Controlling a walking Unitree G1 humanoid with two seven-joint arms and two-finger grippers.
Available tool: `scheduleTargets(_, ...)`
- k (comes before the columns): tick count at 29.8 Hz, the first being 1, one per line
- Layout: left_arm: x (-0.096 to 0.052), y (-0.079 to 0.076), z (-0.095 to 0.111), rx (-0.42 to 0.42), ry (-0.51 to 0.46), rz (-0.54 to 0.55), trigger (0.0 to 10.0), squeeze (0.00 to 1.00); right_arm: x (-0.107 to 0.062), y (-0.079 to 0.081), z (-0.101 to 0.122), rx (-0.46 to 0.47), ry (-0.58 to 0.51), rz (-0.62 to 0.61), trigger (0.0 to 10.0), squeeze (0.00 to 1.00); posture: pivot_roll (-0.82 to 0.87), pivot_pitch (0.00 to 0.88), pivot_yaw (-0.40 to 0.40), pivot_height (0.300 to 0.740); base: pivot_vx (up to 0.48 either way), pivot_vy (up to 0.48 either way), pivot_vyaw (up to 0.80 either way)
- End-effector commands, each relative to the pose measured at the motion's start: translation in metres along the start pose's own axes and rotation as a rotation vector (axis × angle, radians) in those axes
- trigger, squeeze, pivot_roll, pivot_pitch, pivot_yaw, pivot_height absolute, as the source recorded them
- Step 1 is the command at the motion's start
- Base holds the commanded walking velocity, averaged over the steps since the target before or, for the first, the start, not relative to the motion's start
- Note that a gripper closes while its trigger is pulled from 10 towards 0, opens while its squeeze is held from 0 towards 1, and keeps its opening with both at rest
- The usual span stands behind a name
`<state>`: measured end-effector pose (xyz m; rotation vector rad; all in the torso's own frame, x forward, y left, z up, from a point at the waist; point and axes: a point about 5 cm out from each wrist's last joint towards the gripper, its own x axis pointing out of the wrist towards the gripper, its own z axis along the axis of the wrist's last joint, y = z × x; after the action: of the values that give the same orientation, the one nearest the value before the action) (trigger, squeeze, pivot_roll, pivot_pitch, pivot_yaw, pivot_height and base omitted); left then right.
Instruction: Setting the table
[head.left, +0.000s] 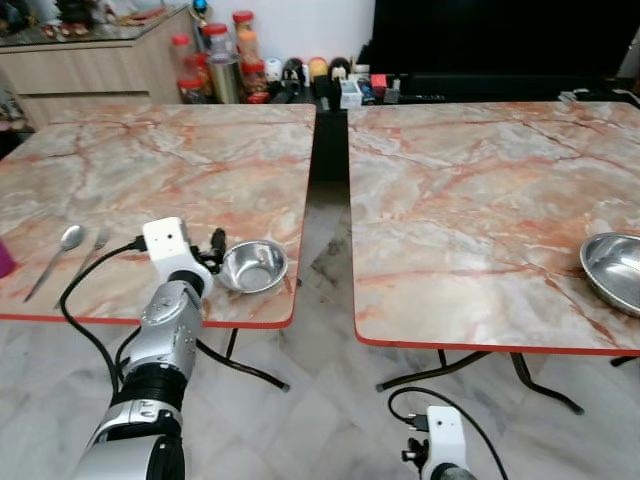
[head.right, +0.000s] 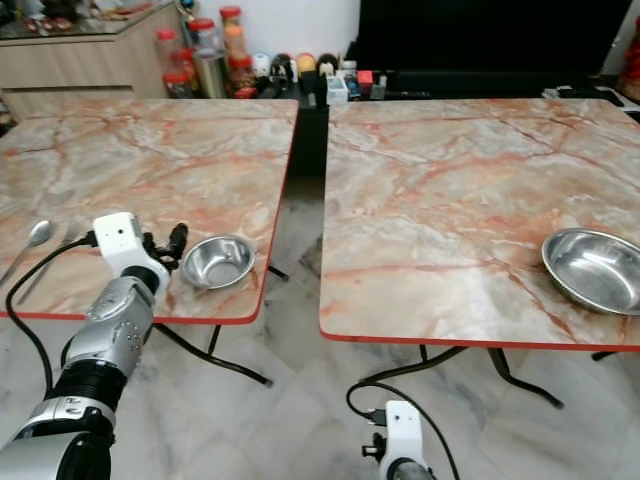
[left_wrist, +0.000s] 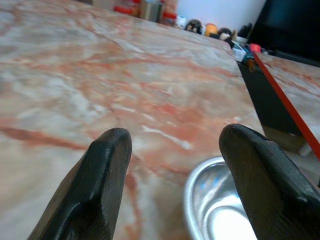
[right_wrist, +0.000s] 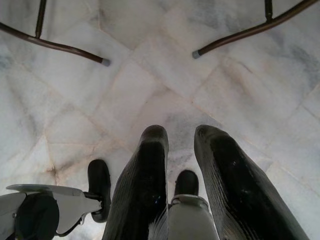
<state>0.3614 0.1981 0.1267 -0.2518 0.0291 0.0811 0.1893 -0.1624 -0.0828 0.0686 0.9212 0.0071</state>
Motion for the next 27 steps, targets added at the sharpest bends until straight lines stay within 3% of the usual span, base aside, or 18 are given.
scheduleTargets(1,0.002,0.001,0.001,0.011,0.017,0.000,10.0,0.00,0.000,-0.001,0.000,-0.004,-0.001,-0.004,10.0,0.00,0.04,0.000,0.032,0.740,0.000,0.000,0.00)
scheduleTargets(2,0.003,0.000,-0.001,0.024,0.041,-0.005,10.0,0.00,0.000,-0.001,0.000,-0.004,0.000,-0.005,10.0,0.00,0.04,0.000,0.034,0.740,0.000,0.000,0.00)
scheduleTargets(3,0.005,-0.002,-0.003,0.028,0.076,-0.018,10.0,0.55,0.000,-0.001,-0.001,-0.002,0.001,-0.006,10.0,0.00,0.03,0.000,0.036,0.740,0.000,0.000,0.00)
scheduleTargets(4,0.006,-0.003,-0.004,0.023,0.086,-0.024,10.0,0.55,0.000,-0.001,-0.001,-0.002,0.001,-0.006,10.0,0.00,0.03,0.000,0.036,0.740,0.000,0.000,0.00)
scheduleTargets(5,0.006,-0.004,-0.004,0.012,0.089,-0.027,10.0,1.00,0.000,-0.001,-0.001,-0.002,0.001,-0.006,10.0,0.00,0.03,0.000,0.037,0.740,0.000,0.000,0.00)
scheduleTargets(14,0.013,-0.014,-0.005,-0.006,0.138,-0.037,10.0,1.00,-0.001,-0.003,-0.004,-0.001,0.007,-0.010,10.0,0.00,0.02,0.000,0.041,0.740,0.000,0.000,0.00)
scheduleTargets(15,0.013,-0.015,-0.007,-0.004,0.152,-0.037,10.0,0.00,-0.001,-0.003,-0.004,-0.001,0.007,-0.011,10.0,0.00,0.02,0.000,0.041,0.740,0.000,0.000,0.00)
scheduleTargets(27,0.015,-0.018,-0.019,0.007,0.242,-0.026,10.0,0.00,-0.001,-0.004,-0.003,-0.012,0.006,-0.009,10.0,0.00,0.01,0.000,0.040,0.740,0.000,0.000,0.00)
